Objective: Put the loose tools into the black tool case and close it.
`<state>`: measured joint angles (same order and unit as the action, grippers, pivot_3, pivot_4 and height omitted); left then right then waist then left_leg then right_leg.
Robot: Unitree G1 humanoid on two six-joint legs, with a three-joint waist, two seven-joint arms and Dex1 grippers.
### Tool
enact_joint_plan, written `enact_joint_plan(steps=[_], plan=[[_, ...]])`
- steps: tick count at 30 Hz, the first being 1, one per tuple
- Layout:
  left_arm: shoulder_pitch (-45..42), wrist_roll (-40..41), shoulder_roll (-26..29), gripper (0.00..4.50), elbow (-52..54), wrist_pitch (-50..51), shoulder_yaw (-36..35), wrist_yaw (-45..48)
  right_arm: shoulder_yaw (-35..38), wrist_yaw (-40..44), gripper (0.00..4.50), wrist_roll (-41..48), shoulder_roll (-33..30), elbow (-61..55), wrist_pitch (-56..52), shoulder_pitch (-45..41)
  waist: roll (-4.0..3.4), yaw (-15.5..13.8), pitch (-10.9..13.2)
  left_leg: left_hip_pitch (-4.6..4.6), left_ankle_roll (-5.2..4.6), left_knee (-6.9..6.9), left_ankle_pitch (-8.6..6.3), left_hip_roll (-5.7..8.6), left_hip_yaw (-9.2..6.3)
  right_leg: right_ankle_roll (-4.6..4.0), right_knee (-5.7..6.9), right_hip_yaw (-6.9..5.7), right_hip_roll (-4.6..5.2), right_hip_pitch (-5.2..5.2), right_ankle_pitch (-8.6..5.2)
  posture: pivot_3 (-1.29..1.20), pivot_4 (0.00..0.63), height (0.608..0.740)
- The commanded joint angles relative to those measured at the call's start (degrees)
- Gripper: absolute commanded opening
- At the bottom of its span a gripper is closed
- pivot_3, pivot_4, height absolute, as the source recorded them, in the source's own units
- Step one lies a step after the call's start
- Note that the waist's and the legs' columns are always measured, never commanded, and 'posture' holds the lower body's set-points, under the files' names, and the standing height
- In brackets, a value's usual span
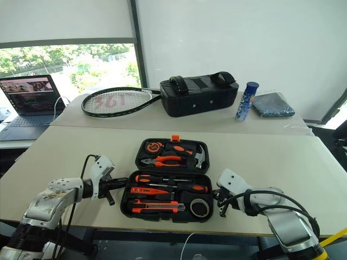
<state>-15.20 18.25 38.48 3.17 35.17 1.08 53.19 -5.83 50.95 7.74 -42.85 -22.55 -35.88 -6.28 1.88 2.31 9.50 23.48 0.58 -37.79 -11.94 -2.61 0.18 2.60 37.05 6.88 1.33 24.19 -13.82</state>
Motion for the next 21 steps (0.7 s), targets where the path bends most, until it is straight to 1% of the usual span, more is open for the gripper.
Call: enact_joint_plan(steps=[1,4,5,7,8,10,12,13,14,15,16,17,18,20,21], plan=[[2.3,2.3,0.8,0.02,4.1,1.1,0.6,2.2,-0.1,1.4,0.0,2.9,-0.4,-3.4,-0.7,3.1,0.01,0.0,0.0,0.0,0.01,0.0,-0.01,0.0,0.0,0.0,0.0,0.0,0.0,0.0,-0.01,0.0,0.15,0.74],[2.5,1.9,2.5,0.02,2.4,-0.1,-1.2,2.6,2.8,1.1,0.0,2.6,-1.6,-2.3,2.2,4.1,0.02,0.0,0.0,-0.03,0.02,0.0,-0.01,0.0,0.01,0.0,0.0,0.0,0.01,-0.02,-0.02,0.0,0.15,0.74],[2.2,2.1,3.0,0.02,1.6,-0.8,-1.8,3.3,4.3,0.7,0.0,3.4,-1.7,-2.1,1.1,4.1,0.02,0.0,0.0,-0.03,0.02,0.0,-0.01,0.0,0.01,0.0,0.0,0.0,0.01,-0.01,-0.02,0.0,0.15,0.74],[0.6,3.8,4.3,0.0,-0.6,-0.2,-4.0,4.9,8.1,0.6,0.59,6.3,-1.9,-2.3,-0.6,3.4,0.02,0.1,0.0,-0.03,0.02,0.0,-0.01,0.0,0.01,0.0,0.0,0.0,0.01,0.0,-0.02,0.0,0.15,0.74],[-0.4,4.8,4.8,0.0,-1.5,1.3,-5.0,5.0,9.5,1.0,0.79,8.0,-2.3,-2.6,-2.5,3.0,0.03,0.1,0.0,-0.03,0.02,0.0,-0.01,0.0,0.02,0.0,0.01,0.01,0.01,0.02,-0.01,0.0,0.15,0.74],[-3.5,4.3,7.1,0.53,-3.3,6.2,-4.9,4.0,12.7,1.8,1.46,12.7,-3.5,-4.2,-9.0,1.2,0.08,0.2,0.0,-0.02,0.02,-0.01,-0.01,0.0,0.01,-0.01,0.03,0.02,0.0,0.05,0.03,0.0,0.15,0.74],[-6.4,6.5,8.8,1.1,-4.1,11.1,-5.1,5.3,15.4,1.9,2.12,19.1,-4.5,-5.5,-19.8,-1.7,0.18,0.3,0.1,-0.03,0.02,-0.02,0.0,0.0,0.01,-0.03,0.06,0.02,-0.01,0.06,0.08,0.0,0.15,0.74],[-8.9,6.7,8.8,1.49,-5.0,15.4,-5.3,3.3,16.5,1.2,2.51,21.6,-4.4,-5.5,-24.4,-4.1,0.18,0.4,0.1,-0.03,0.03,-0.02,0.01,0.0,0.0,-0.05,0.05,0.03,-0.02,0.07,0.14,0.0,0.15,0.74],[-11.6,6.5,8.6,1.71,-6.2,19.4,-5.3,0.9,17.6,-0.1,2.71,23.9,-3.7,-5.1,-29.1,-6.8,0.19,0.4,0.2,-0.06,0.03,-0.02,0.02,0.0,-0.01,-0.05,0.05,0.02,-0.02,0.03,0.15,0.0,0.15,0.74],[-14.4,7.3,8.0,2.08,-7.5,24.3,-6.0,-1.0,18.5,-1.5,3.08,25.6,-2.9,-4.6,-33.2,-9.7,0.22,0.4,0.2,-0.13,0.03,-0.02,0.02,-0.01,-0.01,-0.05,0.05,0.02,-0.03,-0.03,0.14,0.0,0.15,0.74],[-17.1,8.4,7.7,2.46,-7.9,28.5,-5.8,-1.5,18.7,-3.3,3.45,26.5,-2.1,-4.0,-37.5,-13.0,0.22,0.4,0.2,-0.1,0.02,-0.03,0.02,0.0,-0.02,-0.02,0.07,0.03,-0.04,0.01,0.18,0.0,0.15,0.74],[-19.6,10.3,7.0,2.8,-7.8,32.7,-6.0,-1.4,19.1,-5.8,3.81,26.2,-0.5,-2.5,-44.7,-17.3,0.23,0.5,0.2,-0.04,-0.01,-0.03,0.04,0.01,-0.06,-0.02,0.05,0.03,-0.06,0.07,0.24,0.0,0.15,0.74],[-22.1,11.8,6.2,3.16,-8.1,37.1,-6.2,-1.8,18.0,-7.9,4.14,25.7,-0.1,-1.3,-49.5,-20.8,0.23,0.6,0.2,-0.09,-0.01,-0.03,0.04,0.01,-0.08,-0.03,0.06,0.02,-0.07,0.02,0.23,0.0,0.15,0.74],[-25.1,12.6,4.9,3.16,-7.9,42.3,-5.4,-3.5,15.6,-11.0,4.14,24.5,0.7,0.8,-54.3,-25.4,0.23,0.5,0.2,-0.03,-0.01,-0.03,0.05,0.03,-0.09,-0.05,0.06,0.02,-0.07,0.06,0.21,0.0,0.15,0.74],[-26.4,11.9,4.0,3.16,-8.1,43.9,-4.5,-5.2,15.5,-12.7,4.14,23.8,2.5,2.8,-55.3,-27.7,0.23,0.5,0.2,0.0,-0.01,-0.02,0.05,0.03,-0.09,-0.05,0.04,0.02,-0.07,0.08,0.2,0.0,0.15,0.74]])
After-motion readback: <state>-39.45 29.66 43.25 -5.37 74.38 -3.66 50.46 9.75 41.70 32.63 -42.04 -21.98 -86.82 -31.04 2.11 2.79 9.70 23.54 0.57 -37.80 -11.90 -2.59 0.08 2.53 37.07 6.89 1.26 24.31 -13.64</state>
